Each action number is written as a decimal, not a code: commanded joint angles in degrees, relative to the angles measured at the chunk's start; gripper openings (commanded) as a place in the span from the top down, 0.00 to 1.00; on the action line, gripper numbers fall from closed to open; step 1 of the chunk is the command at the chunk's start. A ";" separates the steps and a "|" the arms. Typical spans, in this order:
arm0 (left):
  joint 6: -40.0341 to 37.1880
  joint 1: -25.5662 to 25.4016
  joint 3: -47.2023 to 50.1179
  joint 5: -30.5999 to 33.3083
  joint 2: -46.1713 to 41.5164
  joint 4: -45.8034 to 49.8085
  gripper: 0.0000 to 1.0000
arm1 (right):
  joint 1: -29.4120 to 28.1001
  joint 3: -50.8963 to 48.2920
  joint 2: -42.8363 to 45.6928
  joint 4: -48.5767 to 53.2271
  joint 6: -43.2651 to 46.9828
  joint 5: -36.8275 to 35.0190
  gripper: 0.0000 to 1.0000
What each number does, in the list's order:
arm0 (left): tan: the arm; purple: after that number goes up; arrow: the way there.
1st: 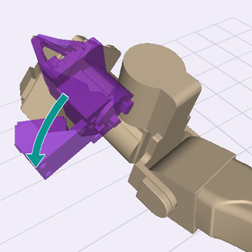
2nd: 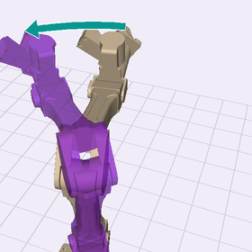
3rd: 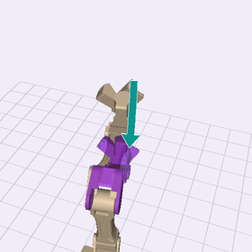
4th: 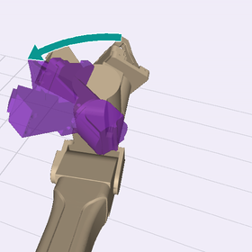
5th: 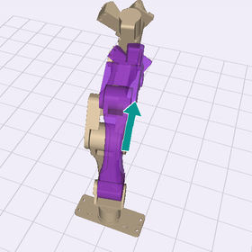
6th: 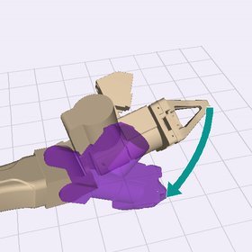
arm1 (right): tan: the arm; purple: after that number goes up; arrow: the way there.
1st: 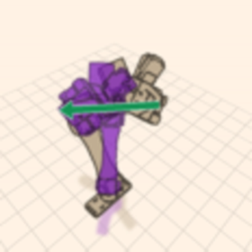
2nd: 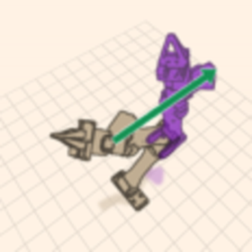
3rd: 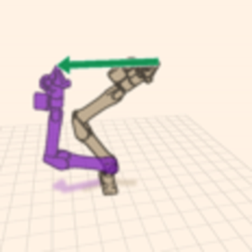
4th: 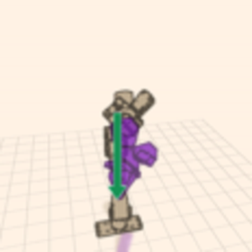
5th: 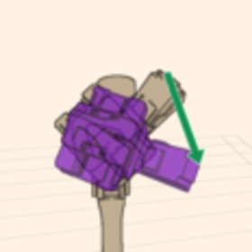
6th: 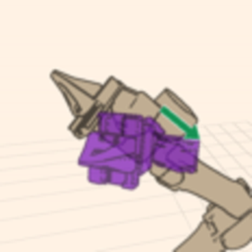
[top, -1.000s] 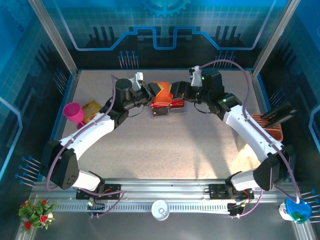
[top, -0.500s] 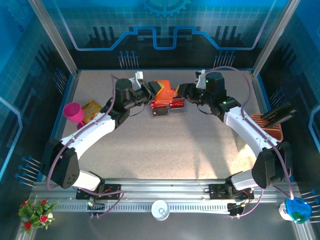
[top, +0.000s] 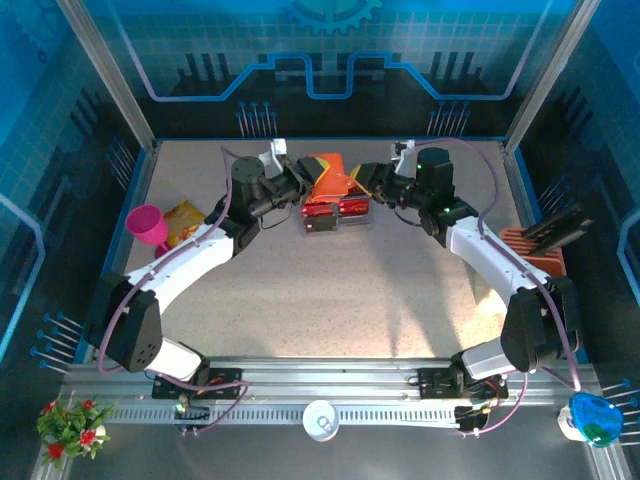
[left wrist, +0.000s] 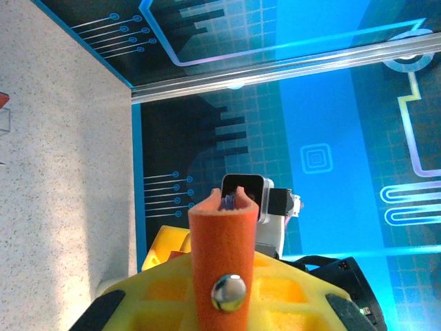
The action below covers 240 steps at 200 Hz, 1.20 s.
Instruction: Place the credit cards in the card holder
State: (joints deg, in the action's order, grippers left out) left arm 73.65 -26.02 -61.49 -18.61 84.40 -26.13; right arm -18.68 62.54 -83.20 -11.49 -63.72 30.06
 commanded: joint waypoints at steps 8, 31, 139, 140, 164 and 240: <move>1.50 -1.09 -0.35 1.09 0.81 -5.15 0.93 | 0.22 -1.01 -0.99 -9.28 -5.78 5.25 0.73; 1.77 -1.36 -0.38 1.37 1.05 -6.11 0.92 | 0.22 -1.53 -1.41 -10.99 -7.16 6.28 0.73; 1.17 -2.62 -0.47 2.09 2.62 -5.27 0.87 | -0.43 -4.50 -6.85 -35.72 -23.20 13.74 0.74; 1.12 -2.63 -0.47 2.04 2.57 -5.22 0.87 | -0.50 -4.47 -6.91 -35.85 -23.33 13.81 0.74; 0.11 -2.58 -0.05 2.01 2.27 -4.12 0.79 | -0.49 -4.01 -7.83 -38.25 -24.93 14.49 0.89; -5.96 -2.44 1.10 4.48 -2.40 2.81 0.28 | 1.85 -5.29 -7.21 -38.41 -25.07 14.75 1.00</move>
State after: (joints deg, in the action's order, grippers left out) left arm 71.46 -28.03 -61.28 -15.49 85.38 -26.63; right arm -18.02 58.04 -91.22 -47.03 -88.71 42.63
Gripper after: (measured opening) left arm 0.663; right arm 0.067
